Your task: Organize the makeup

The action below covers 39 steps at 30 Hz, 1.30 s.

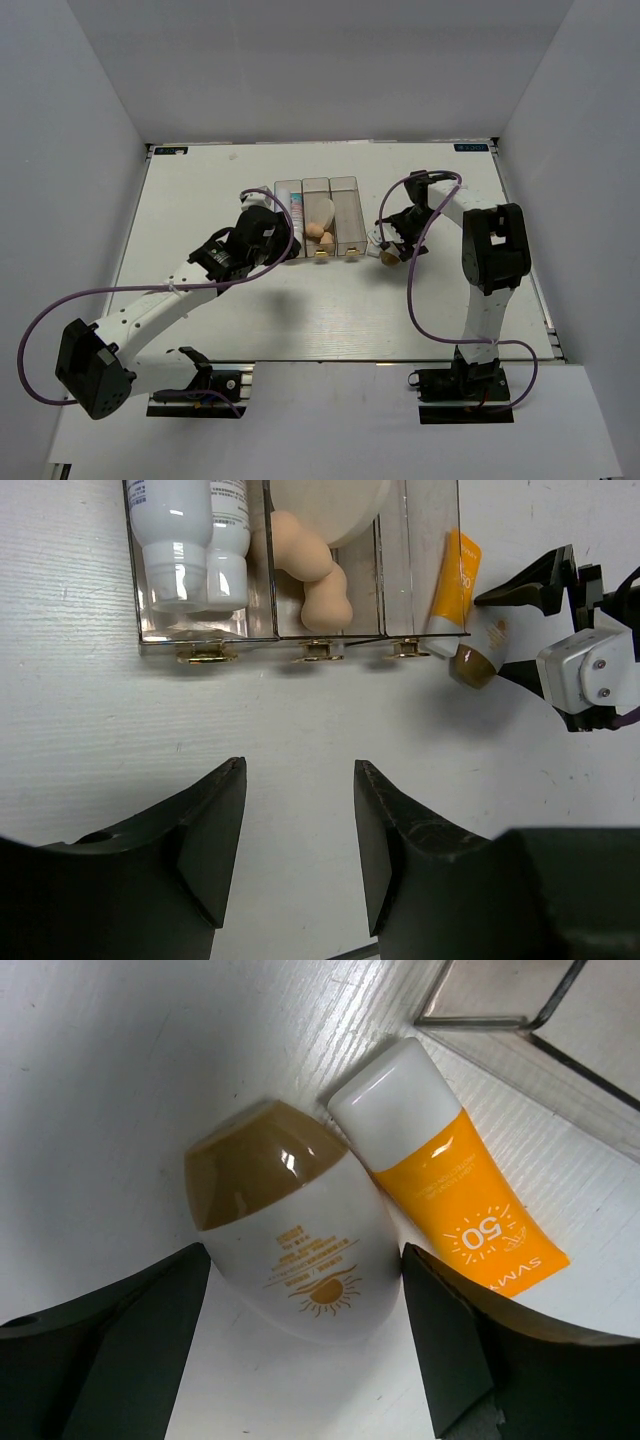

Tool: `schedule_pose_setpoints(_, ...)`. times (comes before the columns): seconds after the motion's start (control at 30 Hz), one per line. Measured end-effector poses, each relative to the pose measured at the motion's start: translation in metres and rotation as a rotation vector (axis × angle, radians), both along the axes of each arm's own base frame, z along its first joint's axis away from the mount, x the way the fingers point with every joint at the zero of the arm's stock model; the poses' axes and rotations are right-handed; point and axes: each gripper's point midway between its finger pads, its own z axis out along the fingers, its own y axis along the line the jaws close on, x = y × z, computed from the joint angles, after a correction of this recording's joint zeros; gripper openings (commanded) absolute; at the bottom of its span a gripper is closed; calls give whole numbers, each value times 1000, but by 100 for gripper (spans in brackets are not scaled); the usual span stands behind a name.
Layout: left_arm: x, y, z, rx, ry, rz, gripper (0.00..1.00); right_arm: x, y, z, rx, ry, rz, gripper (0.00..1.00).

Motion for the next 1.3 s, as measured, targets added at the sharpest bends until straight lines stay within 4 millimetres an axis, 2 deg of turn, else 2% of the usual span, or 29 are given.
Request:
schedule_pose_setpoints(0.33, 0, 0, 0, 2, 2, 0, 57, -10, -3, -3, -25, 37, 9, 61)
schedule_pose_setpoints(0.43, 0, 0, 0, 2, 2, 0, 58, -14, -4, -3, -22, 45, 9, 44)
schedule_pose_setpoints(0.47, 0, 0, 0, 2, 2, 0, 58, -17, -4, -4, -20, 49, 8, 34)
schedule_pose_setpoints(0.5, 0, 0, 0, 2, 2, 0, 58, -21, -4, -4, -17, 56, 5, 30)
schedule_pose_setpoints(0.63, 0, 0, 0, 1, 2, 0, 58, -32, -3, -2, -1, 103, -22, 18)
schedule_pose_setpoints(0.77, 0, 0, 0, 0, 1, 0, 58, -46, -2, 5, 15, 169, -61, 13)
schedule_pose_setpoints(0.83, 0, 0, 0, 0, 0, 0, 58, -51, 0, 15, 36, 179, -80, 11)
schedule_pose_setpoints(0.93, 0, 0, 0, 0, 0, 0, 58, -51, 8, 43, 90, 156, -124, 10)
schedule_pose_setpoints(1.1, 0, 0, 1, 0, 0, 0, 57, -27, 32, 96, 203, 68, -205, 11)
schedule_pose_setpoints(1.17, 0, 0, 1, 0, 0, 0, 57, -16, 42, 107, 237, 34, -245, 11)
schedule_pose_setpoints(1.3, 0, 0, 1, 0, 0, 0, 58, 2, 66, 114, 273, -3, -326, 11)
